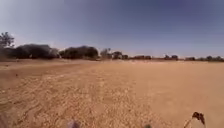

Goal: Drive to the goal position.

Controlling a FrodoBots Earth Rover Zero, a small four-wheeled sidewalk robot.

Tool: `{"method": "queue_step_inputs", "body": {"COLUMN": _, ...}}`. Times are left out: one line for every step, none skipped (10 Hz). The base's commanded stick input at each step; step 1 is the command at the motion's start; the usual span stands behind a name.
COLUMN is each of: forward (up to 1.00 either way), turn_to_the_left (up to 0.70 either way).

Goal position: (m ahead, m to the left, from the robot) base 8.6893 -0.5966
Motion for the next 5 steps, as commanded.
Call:
{"method": "queue_step_inputs", "body": {"forward": 0.70, "turn_to_the_left": 0.00}}
{"method": "queue_step_inputs", "body": {"forward": 0.70, "turn_to_the_left": 0.00}}
{"method": "queue_step_inputs", "body": {"forward": 0.70, "turn_to_the_left": 0.00}}
{"method": "queue_step_inputs", "body": {"forward": 0.70, "turn_to_the_left": 0.00}}
{"method": "queue_step_inputs", "body": {"forward": 0.70, "turn_to_the_left": 0.00}}
